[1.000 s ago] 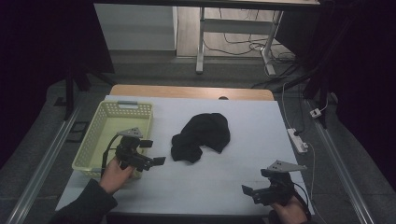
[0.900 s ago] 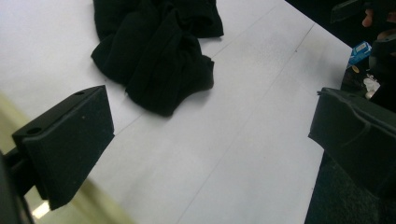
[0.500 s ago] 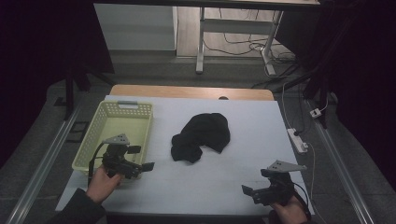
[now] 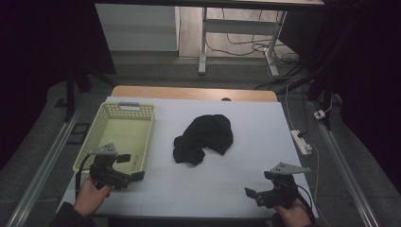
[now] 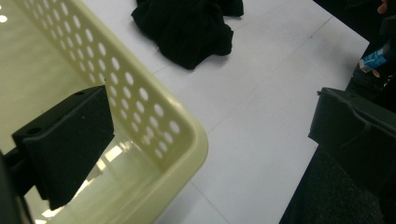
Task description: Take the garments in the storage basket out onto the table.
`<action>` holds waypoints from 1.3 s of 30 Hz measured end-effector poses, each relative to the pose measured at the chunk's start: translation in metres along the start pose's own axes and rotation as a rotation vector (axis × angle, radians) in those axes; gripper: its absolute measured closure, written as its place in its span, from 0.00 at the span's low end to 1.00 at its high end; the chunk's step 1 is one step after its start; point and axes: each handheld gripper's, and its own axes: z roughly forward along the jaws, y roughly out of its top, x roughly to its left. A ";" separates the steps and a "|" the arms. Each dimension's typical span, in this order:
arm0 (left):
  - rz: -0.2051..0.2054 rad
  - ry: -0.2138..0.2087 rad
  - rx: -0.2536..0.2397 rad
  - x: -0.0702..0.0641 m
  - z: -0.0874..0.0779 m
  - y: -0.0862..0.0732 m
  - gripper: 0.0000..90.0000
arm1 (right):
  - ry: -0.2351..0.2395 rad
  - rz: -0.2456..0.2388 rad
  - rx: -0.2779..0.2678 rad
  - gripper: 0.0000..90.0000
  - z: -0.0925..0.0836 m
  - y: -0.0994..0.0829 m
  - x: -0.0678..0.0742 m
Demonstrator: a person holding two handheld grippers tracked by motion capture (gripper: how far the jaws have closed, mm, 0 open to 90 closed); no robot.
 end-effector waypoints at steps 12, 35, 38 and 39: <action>-0.047 0.022 -0.017 0.004 -0.018 -0.022 0.00 | -0.001 -0.002 0.001 0.00 0.000 0.000 0.000; -0.094 0.115 -0.063 0.000 -0.058 -0.055 0.00 | -0.007 0.002 0.003 0.00 0.000 0.000 0.001; -0.103 0.128 -0.068 0.000 -0.063 -0.058 0.00 | -0.009 -0.001 0.002 0.00 0.000 0.000 0.001; -0.104 0.136 -0.065 0.000 -0.064 -0.059 0.00 | -0.011 -0.002 0.003 0.00 0.000 0.000 0.000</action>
